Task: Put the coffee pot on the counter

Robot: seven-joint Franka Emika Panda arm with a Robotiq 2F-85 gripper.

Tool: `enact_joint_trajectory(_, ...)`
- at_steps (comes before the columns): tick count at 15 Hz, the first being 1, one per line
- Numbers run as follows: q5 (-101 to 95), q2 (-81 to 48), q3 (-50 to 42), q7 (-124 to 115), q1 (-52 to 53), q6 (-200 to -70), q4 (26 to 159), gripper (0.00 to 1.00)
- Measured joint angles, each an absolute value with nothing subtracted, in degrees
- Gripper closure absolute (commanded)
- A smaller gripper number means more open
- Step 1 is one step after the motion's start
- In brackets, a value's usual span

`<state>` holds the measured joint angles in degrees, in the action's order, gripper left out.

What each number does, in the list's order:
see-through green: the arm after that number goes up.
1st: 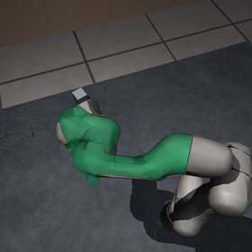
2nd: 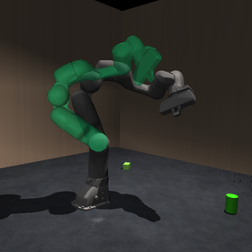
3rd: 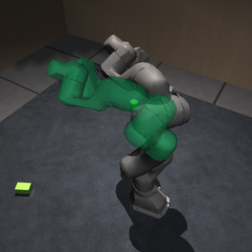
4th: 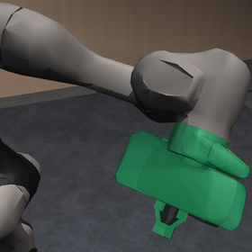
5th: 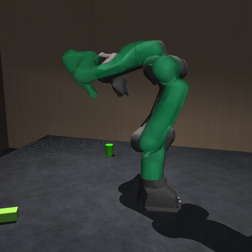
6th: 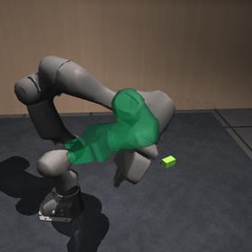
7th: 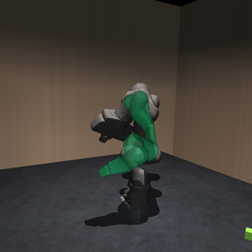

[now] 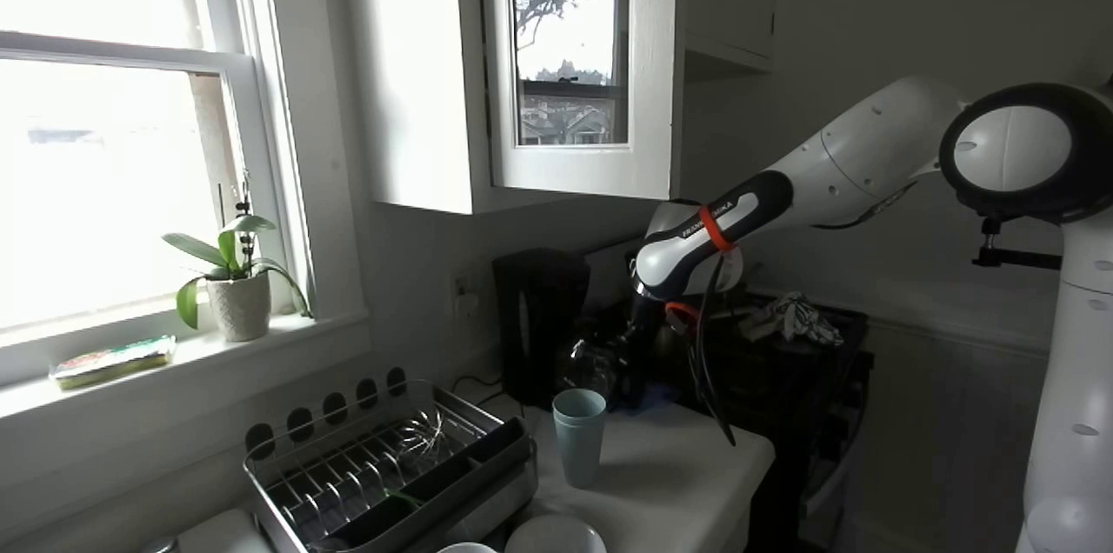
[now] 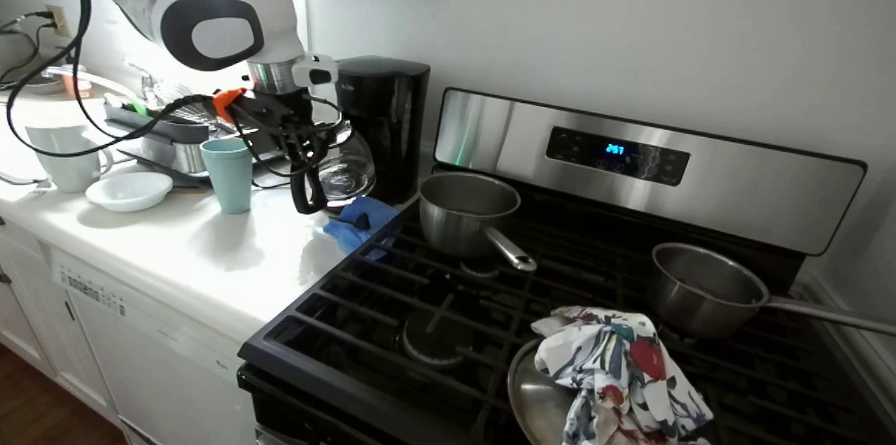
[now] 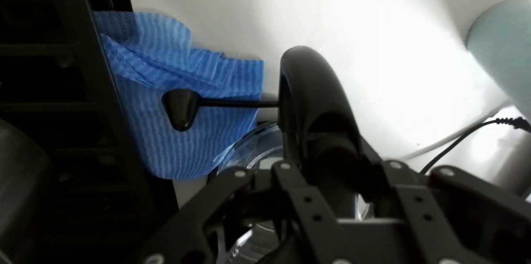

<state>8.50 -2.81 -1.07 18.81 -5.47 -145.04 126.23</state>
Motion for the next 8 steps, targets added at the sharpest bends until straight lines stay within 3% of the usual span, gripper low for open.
enact_joint_trajectory(8,8.56,-2.82,-0.96,18.81,-4.91,-145.03,128.75,0.92)
